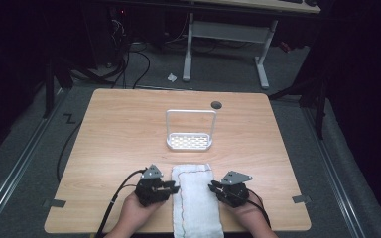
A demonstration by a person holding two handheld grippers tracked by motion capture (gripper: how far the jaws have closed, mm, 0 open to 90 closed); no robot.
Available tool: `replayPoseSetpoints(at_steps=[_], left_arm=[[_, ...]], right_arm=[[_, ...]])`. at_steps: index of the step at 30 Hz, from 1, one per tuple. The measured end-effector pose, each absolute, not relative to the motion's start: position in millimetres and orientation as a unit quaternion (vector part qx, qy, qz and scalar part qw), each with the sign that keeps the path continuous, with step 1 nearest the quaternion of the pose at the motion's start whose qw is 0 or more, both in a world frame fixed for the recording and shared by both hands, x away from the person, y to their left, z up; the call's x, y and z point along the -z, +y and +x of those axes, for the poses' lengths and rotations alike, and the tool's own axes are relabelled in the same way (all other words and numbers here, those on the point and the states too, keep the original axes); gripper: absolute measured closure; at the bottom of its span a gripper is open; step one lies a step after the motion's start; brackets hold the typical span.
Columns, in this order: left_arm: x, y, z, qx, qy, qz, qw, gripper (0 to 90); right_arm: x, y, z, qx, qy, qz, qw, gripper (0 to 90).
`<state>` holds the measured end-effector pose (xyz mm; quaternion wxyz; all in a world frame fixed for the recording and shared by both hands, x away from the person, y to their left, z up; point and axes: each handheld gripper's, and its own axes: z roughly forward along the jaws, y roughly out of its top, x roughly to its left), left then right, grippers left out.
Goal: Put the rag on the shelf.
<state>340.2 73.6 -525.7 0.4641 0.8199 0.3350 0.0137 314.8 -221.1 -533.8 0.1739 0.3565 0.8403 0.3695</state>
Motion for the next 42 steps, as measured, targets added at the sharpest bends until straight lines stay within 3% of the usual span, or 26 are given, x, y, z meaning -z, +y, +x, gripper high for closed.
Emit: replayPoseSetpoints(at_steps=[3, 6, 9, 14, 17, 25, 31, 34, 42], left_arm=[[523, 73, 364, -0.074, 0.380, 0.802, 0.454, 57.9], [528, 61, 381, -0.082, 0.393, 0.805, 0.437, 52.6], [534, 50, 390, -0.084, 0.395, 0.815, 0.417, 55.4], [537, 47, 386, -0.097, 0.378, 0.819, 0.421, 71.4], [540, 49, 387, -0.078, 0.383, 0.811, 0.435, 79.9], [541, 53, 390, -0.054, 0.388, 0.806, 0.443, 82.2], [541, 52, 389, -0.059, 0.386, 0.807, 0.442, 82.1], [541, 52, 389, -0.060, 0.386, 0.808, 0.442, 82.0], [541, 50, 388, -0.068, 0.383, 0.810, 0.439, 81.8]], right_arm=[[534, -220, 315, -0.368, 0.842, 0.351, 0.180, 77.9], [534, -220, 315, -0.368, 0.843, 0.350, 0.179, 77.9], [534, -221, 315, -0.368, 0.845, 0.345, 0.180, 77.9], [534, -221, 315, -0.369, 0.845, 0.342, 0.179, 77.9], [534, -221, 315, -0.371, 0.842, 0.350, 0.177, 77.9], [526, -222, 314, -0.378, 0.827, 0.362, 0.204, 78.2], [521, -214, 342, -0.377, 0.801, 0.421, 0.201, 63.0], [522, -212, 361, -0.373, 0.794, 0.441, 0.187, 60.4], [533, -207, 375, -0.368, 0.795, 0.455, 0.161, 67.2]])
